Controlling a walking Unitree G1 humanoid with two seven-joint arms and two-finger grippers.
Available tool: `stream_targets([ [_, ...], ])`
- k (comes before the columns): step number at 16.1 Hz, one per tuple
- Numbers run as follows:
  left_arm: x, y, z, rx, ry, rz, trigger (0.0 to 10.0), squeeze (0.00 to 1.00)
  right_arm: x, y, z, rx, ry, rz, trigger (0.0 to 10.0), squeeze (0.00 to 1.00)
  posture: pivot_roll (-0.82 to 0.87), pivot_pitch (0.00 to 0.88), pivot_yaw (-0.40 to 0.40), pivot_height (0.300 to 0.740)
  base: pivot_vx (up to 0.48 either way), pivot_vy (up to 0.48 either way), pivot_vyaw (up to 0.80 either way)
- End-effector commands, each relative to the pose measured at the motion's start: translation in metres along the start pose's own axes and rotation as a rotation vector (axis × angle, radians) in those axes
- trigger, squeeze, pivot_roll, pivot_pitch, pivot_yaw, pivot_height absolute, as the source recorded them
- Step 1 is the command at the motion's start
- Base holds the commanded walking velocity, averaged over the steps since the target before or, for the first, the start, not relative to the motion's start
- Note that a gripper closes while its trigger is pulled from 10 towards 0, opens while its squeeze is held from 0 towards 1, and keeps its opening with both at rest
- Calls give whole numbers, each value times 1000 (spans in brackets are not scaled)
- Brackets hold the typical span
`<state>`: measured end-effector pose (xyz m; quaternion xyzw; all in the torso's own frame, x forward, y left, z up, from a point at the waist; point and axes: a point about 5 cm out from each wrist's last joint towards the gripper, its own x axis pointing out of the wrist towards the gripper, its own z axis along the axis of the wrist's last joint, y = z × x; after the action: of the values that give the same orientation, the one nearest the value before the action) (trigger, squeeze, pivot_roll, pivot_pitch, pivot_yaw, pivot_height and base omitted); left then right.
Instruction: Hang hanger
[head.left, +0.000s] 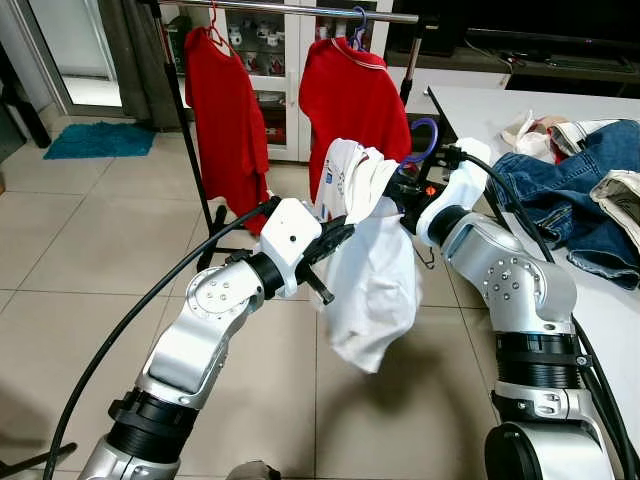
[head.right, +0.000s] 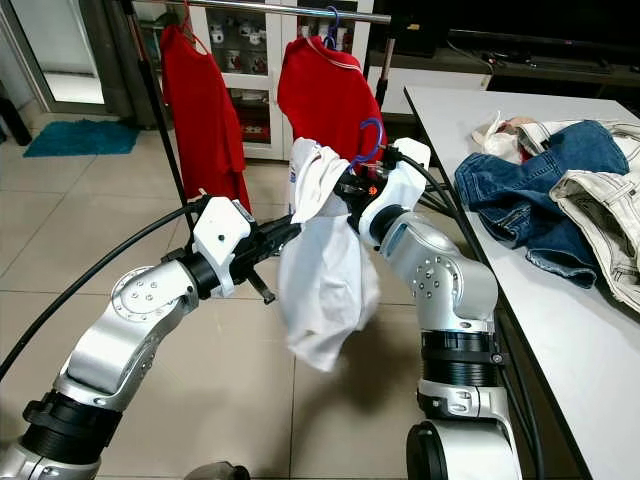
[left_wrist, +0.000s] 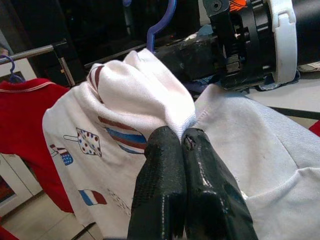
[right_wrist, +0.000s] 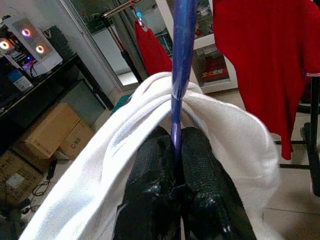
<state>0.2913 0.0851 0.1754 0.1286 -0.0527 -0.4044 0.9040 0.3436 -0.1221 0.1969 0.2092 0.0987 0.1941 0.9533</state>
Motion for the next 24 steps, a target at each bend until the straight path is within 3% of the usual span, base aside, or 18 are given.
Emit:
stream_targets([
  [1,1,1,5,0,-15,-4,10000,0,-1,6,11,-12,-55,33,10000,0,79,0,-31,740,0,0,0],
  [2,-1,4,6,-11,-15,-2,10000,0,-2,10,11,-20,-60,67,10000,0,80,0,-31,740,0,0,0],
  [3,-29,35,2,-55,34,-2,10000,1000,-12,14,9,-97,-45,208,10000,0,78,0,-22,740,0,0,0],
  [4,-40,46,2,-71,48,-3,10000,1000,-16,15,7,-126,-31,260,10000,0,77,0,-21,740,0,0,0],
  [10,-44,46,0,-95,56,-16,10000,1000,-20,11,2,-136,-15,259,10000,0,79,0,-26,740,0,0,0],
  [13,-45,38,6,-132,7,-89,10000,1000,-20,13,1,-136,-13,282,10000,0,79,0,-26,740,0,0,0],
  [15,-55,32,8,-173,4,-191,10000,1000,-22,12,1,-143,-10,296,10000,0,82,0,-28,740,0,0,0],
  [16,-58,35,8,-163,12,-186,10000,1000,-22,10,2,-144,-10,299,10000,0,82,0,-28,740,0,0,0],
  [17,-70,53,7,-155,18,-91,10000,1000,-27,8,6,-144,-14,325,10000,0,81,0,-27,740,0,0,0],
  [19,-76,63,7,-140,30,-45,10000,1000,-29,7,7,-142,-13,345,10000,0,81,0,-27,740,0,0,0],
  [21,-97,97,2,-51,94,155,10000,1000,-42,8,7,-140,25,487,10000,0,82,0,-29,740,0,0,0],
  [22,-102,107,3,-14,106,213,10000,1000,-47,8,6,-153,41,527,10000,0,83,0,-31,740,0,0,0],
  [23,-108,120,7,19,93,279,10000,941,-55,7,5,-174,70,591,10000,0,83,0,-31,740,0,0,0],
  [24,-109,123,9,22,84,289,10000,118,-57,7,5,-177,76,605,10000,0,83,0,-31,740,0,0,0],
])
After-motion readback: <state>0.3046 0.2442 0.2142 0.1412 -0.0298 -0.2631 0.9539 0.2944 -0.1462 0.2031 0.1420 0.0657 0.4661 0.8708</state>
